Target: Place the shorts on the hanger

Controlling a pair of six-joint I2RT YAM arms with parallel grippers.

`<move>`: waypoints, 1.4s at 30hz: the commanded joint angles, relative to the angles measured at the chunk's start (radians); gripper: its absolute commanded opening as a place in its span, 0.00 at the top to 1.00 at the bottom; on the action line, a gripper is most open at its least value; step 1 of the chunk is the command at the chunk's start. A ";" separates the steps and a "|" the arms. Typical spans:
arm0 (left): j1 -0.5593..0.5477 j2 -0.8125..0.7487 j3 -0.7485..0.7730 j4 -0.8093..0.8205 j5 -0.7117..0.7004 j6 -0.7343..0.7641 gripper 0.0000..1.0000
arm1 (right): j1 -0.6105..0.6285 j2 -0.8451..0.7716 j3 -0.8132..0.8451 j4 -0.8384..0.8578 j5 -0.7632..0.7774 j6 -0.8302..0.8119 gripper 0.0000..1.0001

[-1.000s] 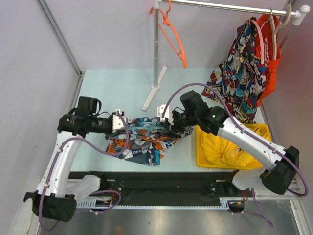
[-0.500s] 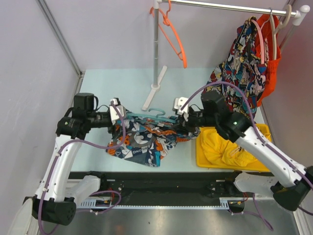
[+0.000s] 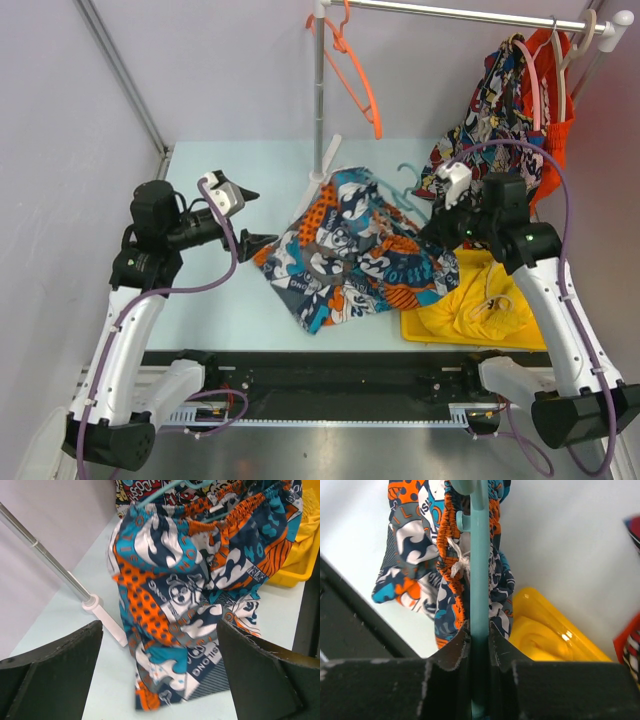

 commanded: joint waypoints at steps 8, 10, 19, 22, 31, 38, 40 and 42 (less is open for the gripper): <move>0.003 -0.052 -0.074 0.057 0.020 -0.071 0.00 | -0.215 0.055 0.206 0.157 0.183 0.240 1.00; 0.003 -0.056 -0.084 0.057 0.018 -0.071 0.00 | -0.239 0.081 0.251 0.183 0.223 0.283 1.00; 0.003 -0.074 -0.122 0.074 0.031 -0.077 0.00 | -0.240 0.328 0.671 0.160 0.370 0.408 1.00; 0.003 -0.086 -0.134 0.065 0.029 -0.065 0.00 | -0.267 0.400 0.786 0.158 0.392 0.434 1.00; 0.003 -0.123 -0.174 0.040 0.018 -0.023 0.00 | -0.308 0.543 0.966 0.174 0.394 0.466 1.00; 0.003 -0.123 -0.177 0.020 -0.003 -0.009 0.00 | -0.317 0.589 0.926 0.158 0.384 0.469 1.00; 0.003 -0.122 -0.177 0.011 -0.006 -0.005 0.00 | -0.320 0.592 0.918 0.157 0.383 0.466 1.00; 0.003 -0.122 -0.179 0.007 -0.012 -0.002 0.00 | -0.321 0.595 0.912 0.157 0.375 0.461 1.00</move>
